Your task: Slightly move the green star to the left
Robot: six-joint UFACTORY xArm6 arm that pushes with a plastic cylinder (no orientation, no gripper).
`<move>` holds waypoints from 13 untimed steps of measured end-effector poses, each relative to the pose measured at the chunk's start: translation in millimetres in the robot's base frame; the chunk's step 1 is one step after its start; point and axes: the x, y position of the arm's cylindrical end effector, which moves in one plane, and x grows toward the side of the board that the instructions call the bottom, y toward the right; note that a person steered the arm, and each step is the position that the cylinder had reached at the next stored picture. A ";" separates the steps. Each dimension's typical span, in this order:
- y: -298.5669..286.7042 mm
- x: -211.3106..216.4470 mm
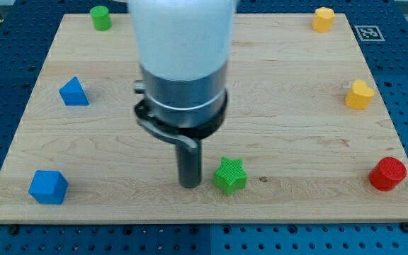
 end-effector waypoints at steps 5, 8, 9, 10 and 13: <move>0.0 -31.4; 186.2 -40.6; 181.3 -26.2; 159.1 -15.9; 108.0 -6.5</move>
